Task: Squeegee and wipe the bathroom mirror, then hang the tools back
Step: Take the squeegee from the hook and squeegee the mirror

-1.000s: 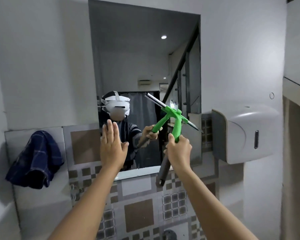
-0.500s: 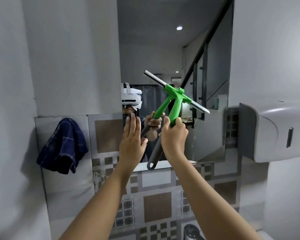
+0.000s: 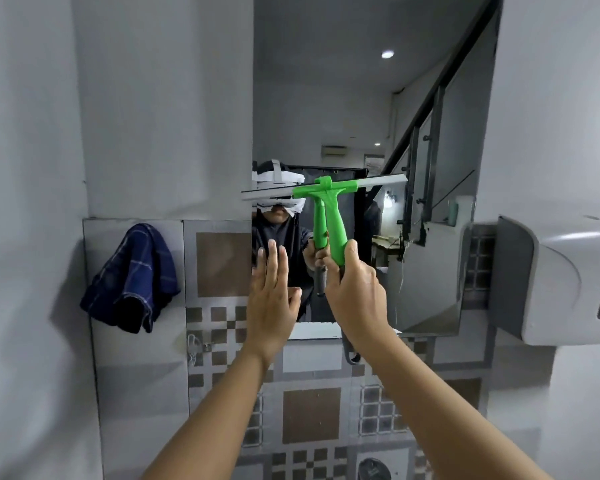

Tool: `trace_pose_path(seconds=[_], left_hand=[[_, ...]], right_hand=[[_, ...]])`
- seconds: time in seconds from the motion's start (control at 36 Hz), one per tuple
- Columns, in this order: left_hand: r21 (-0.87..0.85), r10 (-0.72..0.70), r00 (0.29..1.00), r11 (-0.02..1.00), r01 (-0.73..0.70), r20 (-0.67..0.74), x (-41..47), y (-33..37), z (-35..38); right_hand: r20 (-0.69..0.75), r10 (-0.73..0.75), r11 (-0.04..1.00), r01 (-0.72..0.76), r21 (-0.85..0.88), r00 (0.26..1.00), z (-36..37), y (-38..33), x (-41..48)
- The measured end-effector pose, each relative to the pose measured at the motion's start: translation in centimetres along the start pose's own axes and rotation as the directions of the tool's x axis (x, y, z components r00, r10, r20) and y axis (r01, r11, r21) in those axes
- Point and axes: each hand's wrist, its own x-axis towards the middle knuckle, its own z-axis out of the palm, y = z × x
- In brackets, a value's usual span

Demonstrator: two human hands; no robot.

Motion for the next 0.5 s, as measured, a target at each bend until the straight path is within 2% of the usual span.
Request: trace_pose_path(seconds=[0.22,0.5], left_hand=[[-0.044,-0.124,0.99,0.992,0.121,-0.069,-1.9,1.2,2.4],[-0.058,-0.228,0.963,0.973,0.222,-0.141,-3.5,2.1,4.9]], right_hand=[[0.065,-0.151,0.98,0.158,-0.123,0.986,-1.2,3.1,1.3],[0.127,-0.328,0.887,0.352,-0.3,0.936,-3.7,6.1,3.6]])
